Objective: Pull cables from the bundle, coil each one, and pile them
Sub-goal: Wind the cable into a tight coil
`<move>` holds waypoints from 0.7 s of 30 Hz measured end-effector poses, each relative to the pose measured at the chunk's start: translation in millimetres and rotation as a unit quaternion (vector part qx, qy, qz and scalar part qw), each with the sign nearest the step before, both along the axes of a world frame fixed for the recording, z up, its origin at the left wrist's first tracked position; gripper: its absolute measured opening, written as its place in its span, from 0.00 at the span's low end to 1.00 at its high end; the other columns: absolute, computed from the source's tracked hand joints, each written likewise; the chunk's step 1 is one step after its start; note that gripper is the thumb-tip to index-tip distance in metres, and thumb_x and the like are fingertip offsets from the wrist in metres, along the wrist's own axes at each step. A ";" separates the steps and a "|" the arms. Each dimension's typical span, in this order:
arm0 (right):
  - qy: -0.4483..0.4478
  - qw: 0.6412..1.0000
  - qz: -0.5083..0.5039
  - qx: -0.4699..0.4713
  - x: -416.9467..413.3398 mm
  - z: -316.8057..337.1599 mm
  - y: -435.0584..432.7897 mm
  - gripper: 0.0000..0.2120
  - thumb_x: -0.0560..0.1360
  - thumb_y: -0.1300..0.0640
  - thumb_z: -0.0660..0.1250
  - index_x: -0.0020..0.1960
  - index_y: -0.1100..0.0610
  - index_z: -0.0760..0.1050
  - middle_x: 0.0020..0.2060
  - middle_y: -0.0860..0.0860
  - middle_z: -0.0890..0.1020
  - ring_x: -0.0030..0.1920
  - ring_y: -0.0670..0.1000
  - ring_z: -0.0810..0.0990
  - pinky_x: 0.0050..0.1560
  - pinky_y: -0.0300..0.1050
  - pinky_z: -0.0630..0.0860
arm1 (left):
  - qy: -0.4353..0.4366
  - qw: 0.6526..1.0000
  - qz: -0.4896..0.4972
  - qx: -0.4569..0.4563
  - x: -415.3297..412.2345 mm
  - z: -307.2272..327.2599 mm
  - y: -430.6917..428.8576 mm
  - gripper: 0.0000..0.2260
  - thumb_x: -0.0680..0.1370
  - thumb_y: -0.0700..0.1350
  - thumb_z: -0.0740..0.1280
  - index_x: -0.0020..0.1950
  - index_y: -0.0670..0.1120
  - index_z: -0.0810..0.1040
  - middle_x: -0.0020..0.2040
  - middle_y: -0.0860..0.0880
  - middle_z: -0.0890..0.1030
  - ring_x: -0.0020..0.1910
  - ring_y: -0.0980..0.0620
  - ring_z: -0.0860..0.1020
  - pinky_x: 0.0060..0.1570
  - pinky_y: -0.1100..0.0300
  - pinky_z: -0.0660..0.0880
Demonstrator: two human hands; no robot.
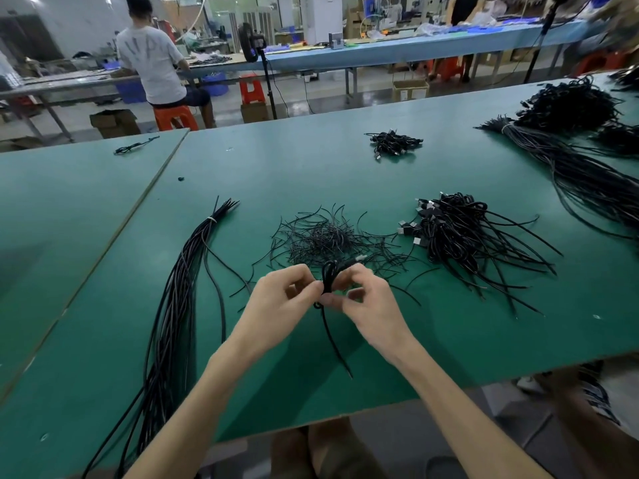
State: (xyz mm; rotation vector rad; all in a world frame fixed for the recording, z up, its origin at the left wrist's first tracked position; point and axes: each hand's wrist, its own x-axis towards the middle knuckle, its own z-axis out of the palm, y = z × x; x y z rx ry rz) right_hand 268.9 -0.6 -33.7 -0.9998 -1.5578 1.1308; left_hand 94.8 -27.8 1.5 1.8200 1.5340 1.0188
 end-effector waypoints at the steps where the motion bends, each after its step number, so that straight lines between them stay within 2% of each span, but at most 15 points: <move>1: 0.009 1.000 -0.006 0.004 0.2 1.0 -0.2 0.11 0.72 0.65 0.77 0.42 0.54 0.78 0.47 0.54 0.81 0.49 0.49 0.79 0.52 0.49 0.78 | -0.026 0.999 0.009 -0.019 3.8 -0.7 -0.2 0.12 0.81 0.43 0.69 0.37 0.47 0.76 0.26 0.53 0.72 0.28 0.50 0.69 0.32 0.56 0.66; 3: 0.043 0.999 0.003 0.014 0.1 1.8 -0.1 0.17 0.72 0.75 0.73 0.39 0.54 0.74 0.47 0.62 0.79 0.52 0.61 0.78 0.51 0.54 0.80 | -0.057 0.997 0.027 -0.046 8.9 -1.1 0.5 0.11 0.80 0.40 0.68 0.37 0.44 0.76 0.25 0.55 0.72 0.27 0.51 0.67 0.31 0.57 0.64; 4: 0.056 0.998 0.008 0.017 -0.4 1.5 0.3 0.19 0.71 0.77 0.72 0.39 0.54 0.74 0.47 0.64 0.78 0.51 0.64 0.76 0.48 0.48 0.79 | -0.082 0.994 0.028 -0.060 9.7 -0.8 1.6 0.11 0.80 0.39 0.67 0.37 0.42 0.76 0.25 0.54 0.73 0.26 0.51 0.67 0.30 0.58 0.64; 5: 0.060 0.998 0.007 0.020 -0.6 1.7 0.1 0.20 0.70 0.79 0.71 0.38 0.54 0.73 0.47 0.65 0.77 0.50 0.63 0.75 0.45 0.39 0.77 | -0.112 0.990 0.028 -0.077 10.7 0.0 2.6 0.11 0.80 0.38 0.67 0.36 0.41 0.75 0.25 0.54 0.74 0.25 0.51 0.66 0.29 0.59 0.64; 7: 0.059 0.998 -0.002 0.031 -1.7 2.1 0.2 0.22 0.69 0.79 0.72 0.38 0.53 0.73 0.45 0.61 0.77 0.49 0.57 0.73 0.44 0.30 0.72 | -0.174 0.977 0.028 -0.121 9.6 0.9 3.3 0.13 0.79 0.39 0.66 0.34 0.43 0.76 0.27 0.49 0.69 0.25 0.50 0.65 0.28 0.61 0.62; 10: 0.064 0.997 -0.007 0.044 -3.4 1.7 -0.9 0.23 0.68 0.79 0.72 0.36 0.52 0.72 0.44 0.55 0.76 0.48 0.51 0.70 0.44 0.28 0.71 | -0.280 0.935 0.043 -0.213 10.9 -0.2 5.7 0.17 0.78 0.38 0.66 0.28 0.48 0.77 0.32 0.45 0.66 0.27 0.50 0.63 0.28 0.61 0.60; 13: 0.032 0.997 -0.018 0.072 -3.4 -1.4 -1.3 0.25 0.69 0.78 0.72 0.36 0.49 0.72 0.43 0.50 0.77 0.49 0.48 0.71 0.44 0.29 0.72 | -0.363 0.875 0.044 -0.318 6.9 -0.1 9.1 0.15 0.75 0.40 0.67 0.28 0.48 0.78 0.30 0.49 0.68 0.23 0.53 0.62 0.28 0.61 0.60; 15: 0.027 0.997 -0.011 0.075 -2.0 -3.1 -0.6 0.21 0.71 0.76 0.73 0.38 0.50 0.74 0.44 0.49 0.80 0.51 0.47 0.74 0.47 0.32 0.73 | -0.347 0.881 -0.008 -0.321 1.5 2.2 8.1 0.11 0.75 0.42 0.67 0.32 0.45 0.77 0.29 0.51 0.67 0.21 0.53 0.61 0.25 0.63 0.60; 18: 0.046 0.998 0.017 0.033 -1.2 -4.7 1.2 0.09 0.76 0.69 0.72 0.47 0.56 0.78 0.42 0.44 0.84 0.49 0.46 0.82 0.50 0.40 0.76 | -0.265 0.926 -0.088 -0.253 -9.1 4.2 9.4 0.14 0.82 0.46 0.66 0.39 0.43 0.81 0.31 0.49 0.71 0.25 0.52 0.66 0.26 0.64 0.64; 21: 0.044 0.999 0.024 0.002 -1.1 -4.1 2.4 0.05 0.77 0.62 0.73 0.53 0.58 0.80 0.45 0.48 0.87 0.48 0.45 0.84 0.52 0.37 0.78 | -0.229 0.940 -0.098 -0.233 -20.5 1.5 12.2 0.18 0.83 0.56 0.63 0.46 0.43 0.83 0.35 0.48 0.75 0.30 0.51 0.71 0.32 0.63 0.70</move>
